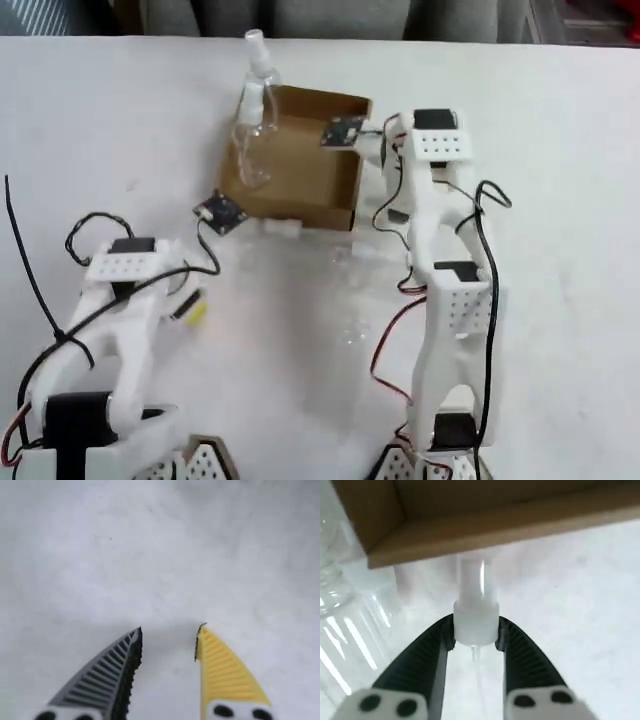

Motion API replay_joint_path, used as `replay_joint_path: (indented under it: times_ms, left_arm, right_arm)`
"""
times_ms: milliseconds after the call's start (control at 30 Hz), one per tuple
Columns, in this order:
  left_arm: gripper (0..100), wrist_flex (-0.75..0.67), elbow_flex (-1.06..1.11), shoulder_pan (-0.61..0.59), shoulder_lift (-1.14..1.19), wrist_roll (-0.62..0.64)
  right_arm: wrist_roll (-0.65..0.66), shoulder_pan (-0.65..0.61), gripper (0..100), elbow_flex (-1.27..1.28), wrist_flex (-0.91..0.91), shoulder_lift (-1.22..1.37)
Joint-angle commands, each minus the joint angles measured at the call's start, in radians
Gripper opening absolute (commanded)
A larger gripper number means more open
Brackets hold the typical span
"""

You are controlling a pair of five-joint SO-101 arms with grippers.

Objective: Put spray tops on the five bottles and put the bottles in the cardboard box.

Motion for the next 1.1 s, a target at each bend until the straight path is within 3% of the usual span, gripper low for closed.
replay_joint_path:
  times_ms: [0,167,300,467,667,900,1067]
  left_arm:
    - [18,-0.017,-0.003,-0.007,-0.031,0.014]
    - [18,-0.018,-0.003,-0.012,-0.031,0.017]
    - [18,-0.017,-0.003,-0.013,-0.033,0.048]
    - [18,-0.018,-0.005,-0.047,-0.039,0.069]
    - [18,-0.018,-0.006,-0.059,-0.041,0.12]
    - [18,-0.063,-0.04,-0.203,-0.041,0.261]
    - [18,-0.095,-0.086,-0.346,-0.033,0.39]
  right_arm:
    - [-0.107,0.018,1.6,-0.155,0.096,-0.018]
    - [-0.451,0.019,1.6,-0.336,0.188,-0.027]
    - [-0.715,0.021,1.6,-0.296,0.189,-0.117]
    - [-0.838,-0.036,1.6,-0.051,0.188,-0.321]
    - [-0.99,-0.228,2.1,0.222,0.186,-0.575]
    - [-1.125,-0.533,2.1,0.422,0.15,-0.687]
    - [-1.177,-0.691,2.1,0.525,-0.022,-0.65]
